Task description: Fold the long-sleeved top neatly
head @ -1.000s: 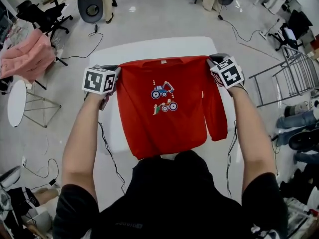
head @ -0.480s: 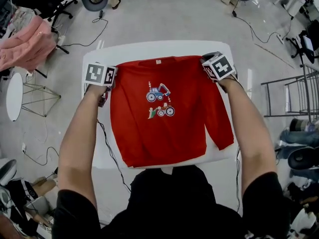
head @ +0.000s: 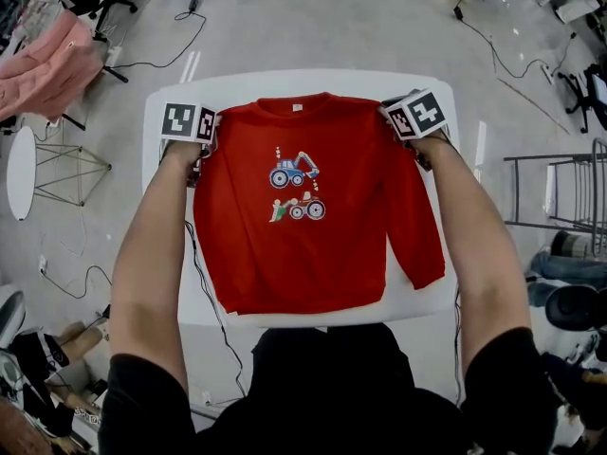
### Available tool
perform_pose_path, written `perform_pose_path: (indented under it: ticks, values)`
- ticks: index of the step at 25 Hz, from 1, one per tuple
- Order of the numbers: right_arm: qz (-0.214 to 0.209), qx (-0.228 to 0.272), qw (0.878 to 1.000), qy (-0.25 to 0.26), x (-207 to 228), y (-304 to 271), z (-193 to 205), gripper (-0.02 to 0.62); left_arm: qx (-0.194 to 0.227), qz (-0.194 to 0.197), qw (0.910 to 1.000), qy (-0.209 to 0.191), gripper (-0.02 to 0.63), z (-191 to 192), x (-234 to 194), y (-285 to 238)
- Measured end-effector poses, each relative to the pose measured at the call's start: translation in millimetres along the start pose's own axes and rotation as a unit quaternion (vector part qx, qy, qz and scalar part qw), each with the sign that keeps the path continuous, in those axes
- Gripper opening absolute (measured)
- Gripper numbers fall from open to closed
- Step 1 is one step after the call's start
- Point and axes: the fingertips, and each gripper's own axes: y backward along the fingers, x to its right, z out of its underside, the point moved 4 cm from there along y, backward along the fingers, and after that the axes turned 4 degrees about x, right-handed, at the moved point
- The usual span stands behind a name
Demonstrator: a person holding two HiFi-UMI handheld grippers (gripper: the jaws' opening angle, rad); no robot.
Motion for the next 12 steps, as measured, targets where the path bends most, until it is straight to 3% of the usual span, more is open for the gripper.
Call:
perform_pose_path:
  ticks: [3,5,12]
  values:
    - [0.010,0.002,1.000,-0.009,5,0,2,0.101,0.012,0.001,0.9999,0.012,0.069,2,0,-2]
    - [0.017,0.001,1.000,-0.008,7,4,2,0.157,0.026,0.004,0.9997,0.002,0.109,-2,1,2]
    - [0.023,0.016,1.000,-0.001,-1,34,6,0.160,0.063,0.030,0.9974,-0.021,0.130,-3,7,40]
